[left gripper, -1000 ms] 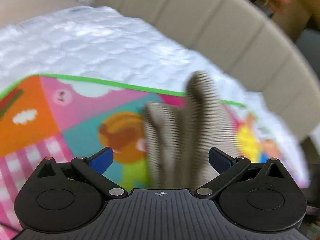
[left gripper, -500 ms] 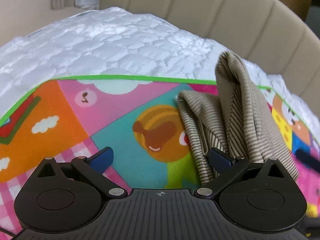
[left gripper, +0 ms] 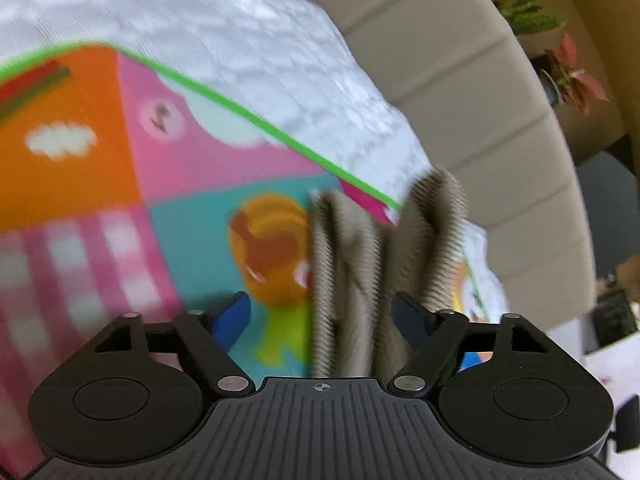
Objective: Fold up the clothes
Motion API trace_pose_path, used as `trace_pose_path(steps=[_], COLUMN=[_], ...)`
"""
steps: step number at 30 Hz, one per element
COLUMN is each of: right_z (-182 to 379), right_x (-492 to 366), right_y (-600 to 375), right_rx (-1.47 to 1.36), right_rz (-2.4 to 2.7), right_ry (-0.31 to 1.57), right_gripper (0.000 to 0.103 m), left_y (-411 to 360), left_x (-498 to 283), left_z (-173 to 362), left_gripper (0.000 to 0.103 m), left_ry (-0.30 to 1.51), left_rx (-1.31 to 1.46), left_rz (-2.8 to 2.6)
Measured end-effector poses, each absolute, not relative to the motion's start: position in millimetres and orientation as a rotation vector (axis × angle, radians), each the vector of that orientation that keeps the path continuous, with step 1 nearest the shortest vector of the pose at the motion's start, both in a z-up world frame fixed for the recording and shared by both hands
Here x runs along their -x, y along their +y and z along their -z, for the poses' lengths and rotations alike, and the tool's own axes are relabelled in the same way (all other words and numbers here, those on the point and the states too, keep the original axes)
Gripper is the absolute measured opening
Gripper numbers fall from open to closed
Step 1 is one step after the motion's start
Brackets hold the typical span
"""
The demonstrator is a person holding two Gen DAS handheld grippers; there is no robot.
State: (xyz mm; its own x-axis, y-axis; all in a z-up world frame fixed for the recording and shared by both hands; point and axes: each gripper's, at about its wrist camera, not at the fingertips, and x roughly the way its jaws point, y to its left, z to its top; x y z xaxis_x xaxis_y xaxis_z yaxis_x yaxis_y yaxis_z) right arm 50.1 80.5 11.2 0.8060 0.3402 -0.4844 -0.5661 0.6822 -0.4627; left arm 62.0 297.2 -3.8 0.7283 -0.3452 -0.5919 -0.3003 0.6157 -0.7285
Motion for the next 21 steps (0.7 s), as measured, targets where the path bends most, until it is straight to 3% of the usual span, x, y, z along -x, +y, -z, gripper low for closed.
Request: trace_pose_path(steps=[5, 7, 11, 15, 16, 21], right_z=[-82.0, -97.7, -91.3, -67.8, -62.5, -33.4], right_x=[-53.4, -47.2, -42.0, -46.3, -46.2, -29.1], right_y=[52.1, 57.7, 72.4, 77.0, 77.7, 87.9], right_rx=[0.521, 0.527, 0.572, 0.572, 0.576, 0.628], right_rz=[-0.560, -0.634, -0.755, -0.792, -0.801, -0.855], right_ry=[0.291, 0.266, 0.298, 0.405, 0.426, 0.498], right_gripper=[0.017, 0.012, 0.010, 0.010, 0.010, 0.011], left_y=[281.4, 276.3, 278.7, 293.8, 300.8, 309.1], left_x=[-70.1, -76.4, -84.2, -80.6, -78.9, -75.1], left_z=[25.8, 35.8, 46.6, 51.9, 49.6, 33.7], left_gripper=[0.055, 0.054, 0.051, 0.038, 0.039, 0.067], left_ry=[0.861, 0.887, 0.894, 0.903, 0.901, 0.854], left_rx=[1.050, 1.093, 1.145, 1.233, 1.247, 1.153], left_rz=[0.154, 0.188, 0.216, 0.207, 0.186, 0.137])
